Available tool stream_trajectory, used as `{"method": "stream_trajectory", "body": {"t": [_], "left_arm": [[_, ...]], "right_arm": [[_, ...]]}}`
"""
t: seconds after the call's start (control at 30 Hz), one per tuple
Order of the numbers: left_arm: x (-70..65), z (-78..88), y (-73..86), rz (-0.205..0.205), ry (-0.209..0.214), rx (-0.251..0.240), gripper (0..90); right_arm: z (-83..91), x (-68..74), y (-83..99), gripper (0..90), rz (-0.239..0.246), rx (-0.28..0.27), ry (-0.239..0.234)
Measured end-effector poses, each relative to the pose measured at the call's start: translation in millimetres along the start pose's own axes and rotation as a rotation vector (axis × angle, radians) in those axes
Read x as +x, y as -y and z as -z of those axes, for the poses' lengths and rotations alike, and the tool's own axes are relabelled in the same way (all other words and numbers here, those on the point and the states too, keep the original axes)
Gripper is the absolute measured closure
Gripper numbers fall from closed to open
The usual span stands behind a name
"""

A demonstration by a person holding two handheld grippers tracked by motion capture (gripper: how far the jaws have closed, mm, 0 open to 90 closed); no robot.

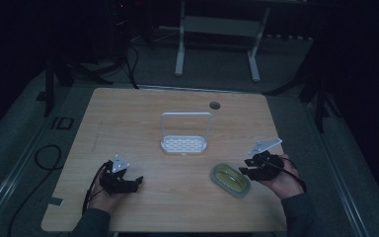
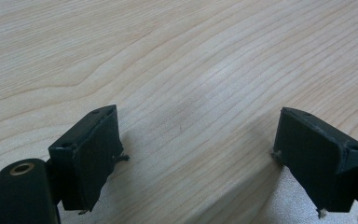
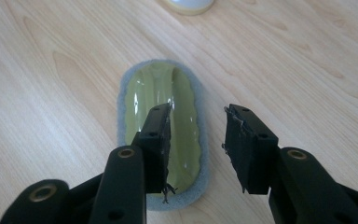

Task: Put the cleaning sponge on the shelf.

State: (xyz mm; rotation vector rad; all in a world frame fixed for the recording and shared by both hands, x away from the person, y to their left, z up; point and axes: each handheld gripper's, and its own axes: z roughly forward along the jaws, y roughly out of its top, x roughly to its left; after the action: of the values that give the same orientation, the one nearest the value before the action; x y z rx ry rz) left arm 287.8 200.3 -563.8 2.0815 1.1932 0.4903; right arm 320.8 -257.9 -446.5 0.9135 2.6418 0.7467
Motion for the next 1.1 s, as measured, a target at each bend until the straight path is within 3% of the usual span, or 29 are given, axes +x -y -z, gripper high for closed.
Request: {"method": "stream_trajectory", "body": {"t": [1.1], "left_arm": [[-0.1,-0.1,0.0,0.002,0.0,-0.002,14.7]], "right_arm": [[-21.3,8.1,-22.8,60.0,0.069,0.166,-0.058]]}}
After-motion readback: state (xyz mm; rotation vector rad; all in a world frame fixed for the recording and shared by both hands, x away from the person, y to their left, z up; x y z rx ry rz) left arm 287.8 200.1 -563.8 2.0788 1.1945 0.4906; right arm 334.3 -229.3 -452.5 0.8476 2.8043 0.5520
